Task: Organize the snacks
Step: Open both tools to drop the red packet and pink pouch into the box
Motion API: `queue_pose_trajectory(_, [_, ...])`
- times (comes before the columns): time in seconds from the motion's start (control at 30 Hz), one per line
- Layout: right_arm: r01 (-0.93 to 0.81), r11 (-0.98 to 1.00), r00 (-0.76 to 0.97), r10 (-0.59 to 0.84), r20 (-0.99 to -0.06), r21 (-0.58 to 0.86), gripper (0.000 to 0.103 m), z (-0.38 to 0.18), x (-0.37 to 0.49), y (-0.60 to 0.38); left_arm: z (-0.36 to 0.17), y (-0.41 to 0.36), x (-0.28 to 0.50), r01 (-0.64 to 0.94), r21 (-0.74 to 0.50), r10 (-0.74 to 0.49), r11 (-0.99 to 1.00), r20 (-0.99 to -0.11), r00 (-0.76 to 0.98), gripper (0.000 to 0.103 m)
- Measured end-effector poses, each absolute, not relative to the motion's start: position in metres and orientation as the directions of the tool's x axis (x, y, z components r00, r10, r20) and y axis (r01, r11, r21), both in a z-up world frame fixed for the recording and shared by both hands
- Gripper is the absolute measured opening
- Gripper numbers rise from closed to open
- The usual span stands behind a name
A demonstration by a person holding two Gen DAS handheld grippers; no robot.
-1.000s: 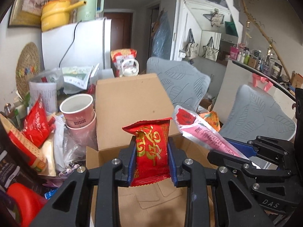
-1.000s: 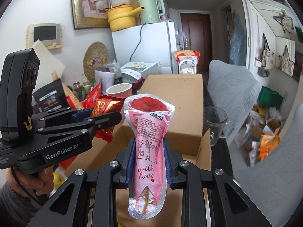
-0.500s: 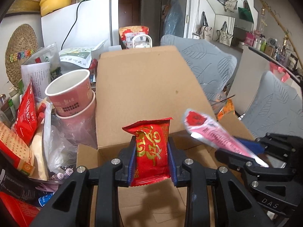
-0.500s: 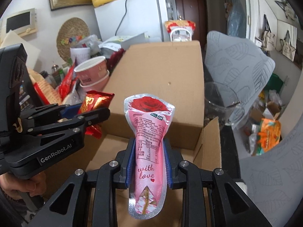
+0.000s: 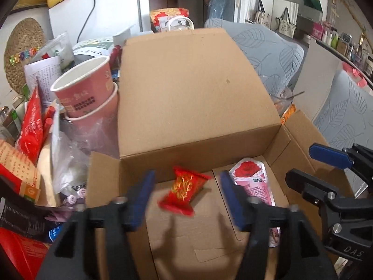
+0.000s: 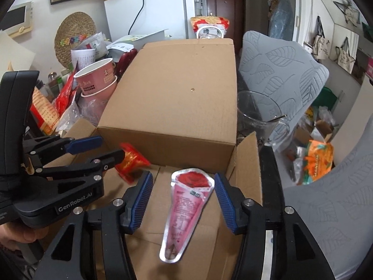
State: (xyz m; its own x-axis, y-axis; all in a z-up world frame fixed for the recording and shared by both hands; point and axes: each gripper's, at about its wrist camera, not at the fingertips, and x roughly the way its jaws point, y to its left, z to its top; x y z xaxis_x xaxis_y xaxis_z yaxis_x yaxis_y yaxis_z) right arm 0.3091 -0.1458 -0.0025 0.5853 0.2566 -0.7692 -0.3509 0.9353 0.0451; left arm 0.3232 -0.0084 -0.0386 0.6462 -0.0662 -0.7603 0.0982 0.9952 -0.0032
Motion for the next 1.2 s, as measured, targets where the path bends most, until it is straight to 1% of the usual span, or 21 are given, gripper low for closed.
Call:
queue_pose_trajectory(0.2, [-0.351,0.936,0.625,0.233,-0.745,-0.002,0.055,0.018,0.294,-0.142,-0.014,-0.004,0.309,0.088,0.000,-0.060,0.996,-0.728,0.683,0.066])
queue_pose_trajectory(0.37, [-0.338,0.941,0.659,0.233,-0.715,-0.005,0.055,0.039,0.280,-0.141,0.011,-0.004,0.293,0.089,0.007,-0.059,0.996,-0.697,0.715,0.066])
queue_pose_trajectory(0.5, [-0.331,0.943,0.685,0.233,-0.690,-0.011,0.055,0.058,0.268,-0.143,0.031,-0.003,0.279,0.100,-0.014,-0.083,0.995,-0.676,0.732,0.066])
queue_pose_trajectory(0.63, [-0.314,0.949,0.713,0.228,-0.663,-0.011,0.055,0.077,0.253,-0.146,0.051,-0.003,0.269,0.085,-0.010,-0.072,0.996,-0.645,0.761,0.066])
queue_pose_trajectory(0.87, [-0.312,0.950,0.748,0.231,-0.622,-0.023,0.055,0.105,0.224,-0.150,0.084,-0.008,0.235,0.103,0.006,-0.080,0.995,-0.592,0.802,0.066])
queue_pose_trajectory(1.2, [-0.310,0.950,0.788,0.245,-0.565,-0.022,0.055,0.143,0.171,-0.156,0.125,-0.014,0.177,0.148,0.003,-0.125,0.989,-0.519,0.846,0.066])
